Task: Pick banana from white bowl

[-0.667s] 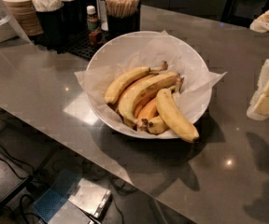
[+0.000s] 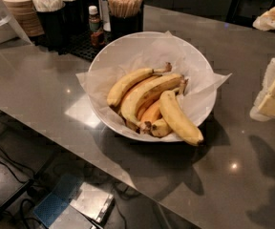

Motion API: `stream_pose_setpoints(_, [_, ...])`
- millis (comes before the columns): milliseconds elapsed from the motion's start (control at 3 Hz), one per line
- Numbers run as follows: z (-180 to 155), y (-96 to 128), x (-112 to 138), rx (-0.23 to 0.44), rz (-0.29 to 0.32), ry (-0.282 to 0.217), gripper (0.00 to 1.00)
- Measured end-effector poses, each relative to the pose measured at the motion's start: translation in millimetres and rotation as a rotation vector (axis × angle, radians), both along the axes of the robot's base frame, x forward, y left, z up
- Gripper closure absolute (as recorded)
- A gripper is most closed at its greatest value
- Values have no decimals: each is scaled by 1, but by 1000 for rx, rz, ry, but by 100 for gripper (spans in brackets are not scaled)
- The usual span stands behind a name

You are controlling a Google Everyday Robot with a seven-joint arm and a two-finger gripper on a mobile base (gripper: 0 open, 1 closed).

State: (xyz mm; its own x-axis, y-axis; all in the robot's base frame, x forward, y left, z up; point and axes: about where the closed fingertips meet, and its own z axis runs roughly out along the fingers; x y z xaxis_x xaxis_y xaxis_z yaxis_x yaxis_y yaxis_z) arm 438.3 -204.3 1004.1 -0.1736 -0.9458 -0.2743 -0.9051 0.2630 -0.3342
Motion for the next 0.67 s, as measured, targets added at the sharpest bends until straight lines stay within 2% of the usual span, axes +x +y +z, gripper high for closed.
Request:
stream_pose_setpoints(333, [23,39,-8,36,169,-5,0])
stream_pose_setpoints(667, [32,74,-30,-38,338,13,0])
